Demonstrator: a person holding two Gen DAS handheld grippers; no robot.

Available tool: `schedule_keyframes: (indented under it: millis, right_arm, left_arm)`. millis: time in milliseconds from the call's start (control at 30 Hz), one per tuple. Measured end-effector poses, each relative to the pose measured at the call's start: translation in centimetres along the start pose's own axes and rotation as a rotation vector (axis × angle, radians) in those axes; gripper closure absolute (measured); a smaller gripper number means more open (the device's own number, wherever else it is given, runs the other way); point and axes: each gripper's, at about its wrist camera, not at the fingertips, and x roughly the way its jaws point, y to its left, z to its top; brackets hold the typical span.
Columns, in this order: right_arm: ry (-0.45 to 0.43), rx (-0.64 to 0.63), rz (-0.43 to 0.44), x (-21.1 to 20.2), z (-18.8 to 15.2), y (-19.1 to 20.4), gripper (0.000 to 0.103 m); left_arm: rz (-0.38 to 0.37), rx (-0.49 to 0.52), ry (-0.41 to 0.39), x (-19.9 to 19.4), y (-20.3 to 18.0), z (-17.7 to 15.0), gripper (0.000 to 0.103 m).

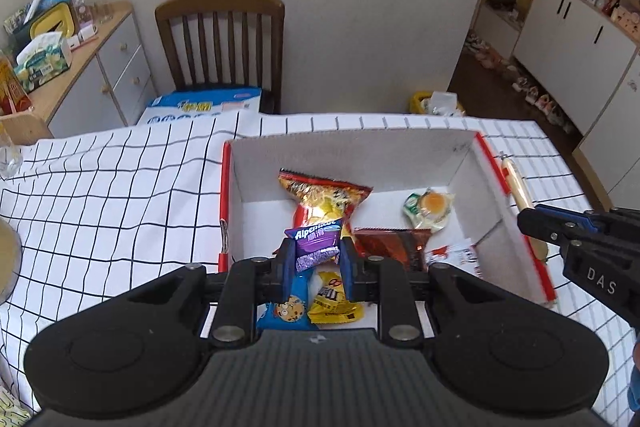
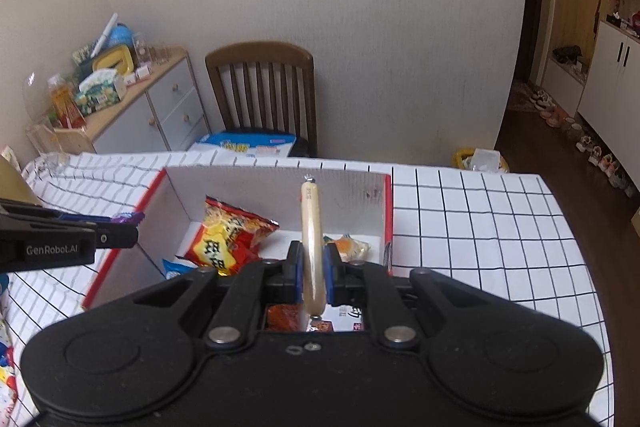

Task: Organize snacks
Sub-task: 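Carry the purple candy and sausage stick over the red box with both tools, then open both tools to release the candy and sausage stick into the box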

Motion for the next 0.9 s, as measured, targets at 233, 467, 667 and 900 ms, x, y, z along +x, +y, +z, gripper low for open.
schedule_keyframes:
  millis: [233,467,667,900]
  right_arm:
    - [0.077,0.002,-0.007,3.2,-0.6,-0.5,0.094]
    - [0.128,-0.024,-0.016,5.5,-1.2,-0.6,0.094]
    - [0.172,-0.059,-0.021,7.1,-1.7,-0.4,0.094]
    - [0.204,-0.113,-0.030,8.1,-2.1,0.3,0.094]
  left_arm:
    - [0.039,-0.001,0.060,3.3,0.1,-0.2,0.081]
    - [0.056,0.005,0.118,5.6,0.1,-0.4,0.081]
    - [0.064,0.024,0.160,7.4,-0.1,-0.6,0.081]
    - [0.068,0.060,0.213,9.2,-0.8,-1.2,0.081]
